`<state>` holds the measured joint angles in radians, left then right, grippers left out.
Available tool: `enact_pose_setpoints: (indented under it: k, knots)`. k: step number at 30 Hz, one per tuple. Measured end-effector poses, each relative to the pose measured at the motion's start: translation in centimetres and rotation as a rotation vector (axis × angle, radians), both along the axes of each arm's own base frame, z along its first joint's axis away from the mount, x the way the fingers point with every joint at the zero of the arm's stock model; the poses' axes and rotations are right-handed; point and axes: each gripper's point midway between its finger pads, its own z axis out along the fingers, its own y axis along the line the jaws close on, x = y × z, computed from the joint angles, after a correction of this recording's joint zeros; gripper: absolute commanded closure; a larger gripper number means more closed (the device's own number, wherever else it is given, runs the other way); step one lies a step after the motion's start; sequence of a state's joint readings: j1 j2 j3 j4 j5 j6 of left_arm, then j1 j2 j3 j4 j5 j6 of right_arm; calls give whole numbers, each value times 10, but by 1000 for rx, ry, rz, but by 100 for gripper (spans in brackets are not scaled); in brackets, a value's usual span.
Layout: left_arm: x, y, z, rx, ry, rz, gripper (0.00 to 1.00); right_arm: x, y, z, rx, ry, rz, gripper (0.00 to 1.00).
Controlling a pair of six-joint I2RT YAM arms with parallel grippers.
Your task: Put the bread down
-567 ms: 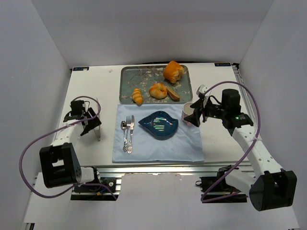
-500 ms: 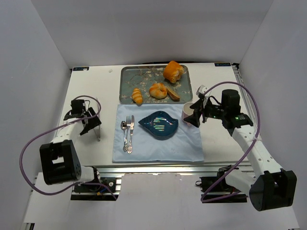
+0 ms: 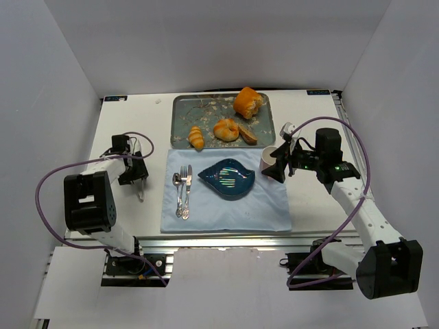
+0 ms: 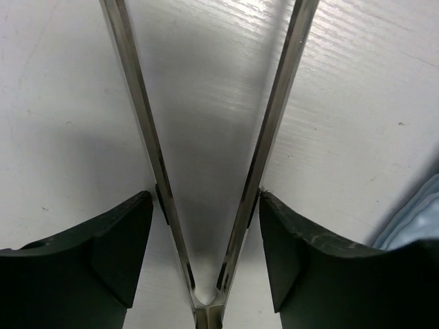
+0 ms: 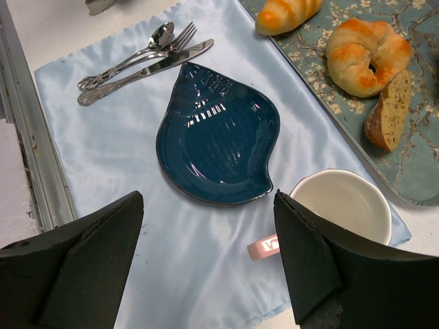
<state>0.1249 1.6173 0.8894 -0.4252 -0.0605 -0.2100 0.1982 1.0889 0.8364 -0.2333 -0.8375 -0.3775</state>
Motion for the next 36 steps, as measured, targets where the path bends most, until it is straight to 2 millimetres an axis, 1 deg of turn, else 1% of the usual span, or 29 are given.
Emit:
enact_pose_setpoints:
  k: [1,2,4,5,6,8,9,10,13,15,17,18,20,22,24,26,27,29,30,31,33,36]
  knots:
    - [0,1,0,8,3,-1,30,0,0,0,0,-1,-1,19]
    - [-1,3,-1,15,6,-3,36,0,0,0,1,-2,-1,19]
    - [-1,5,-2,31,11,-5,44,0,0,0,1,-2,-1,19]
    - [-1,6,-2,36,13,-4,51,0,0,0,1,-1,-2,19]
    - [-1,7,-2,41,12,-6,68,1,0,0,1,-1,-3,19]
    - [0,7,-2,41,7,-8,79,1,0,0,0,-1,-5,19]
    - [1,7,-2,42,3,-7,91,1,0,0,-1,-1,-5,19]
    - [1,7,-2,42,1,-8,95,1,-1,0,-1,-1,-7,19]
    - [-1,5,0,35,-2,-7,99,2,-2,0,-4,-2,-12,19]
    - [-5,3,3,19,5,-2,98,3,-2,0,-5,-3,-16,19]
    - [-8,-6,12,-27,-1,10,93,4,-4,-1,-8,-6,-21,19]
    - [-8,-11,19,-52,-15,18,92,5,-5,-1,-11,-7,-25,19]
    - [-1,-29,46,-115,-80,15,85,6,-6,-1,-13,-10,-30,19]
    - [14,-59,81,-187,-181,-18,78,6,-7,-1,-15,-11,-33,19]
    - [27,-102,120,-293,-299,-84,73,7,-8,-1,-15,-10,-36,19]
    - [30,-143,148,-402,-374,-147,68,7,-8,-1,-14,-10,-37,19]
    - [28,-162,158,-460,-390,-176,66,7,-8,-1,-14,-10,-38,19]
    - [24,-186,165,-533,-389,-206,63,7,-8,-1,-14,-10,-39,19]
    - [24,-191,166,-558,-381,-203,61,7,-8,-1,-14,-11,-38,19]
    - [23,-200,162,-575,-359,-212,61,7,-8,-1,-13,-11,-38,19]
    - [25,-208,155,-594,-326,-211,57,7,-8,0,-12,-12,-39,19]
    - [31,-220,146,-614,-283,-211,55,6,-8,1,-9,-14,-41,19]
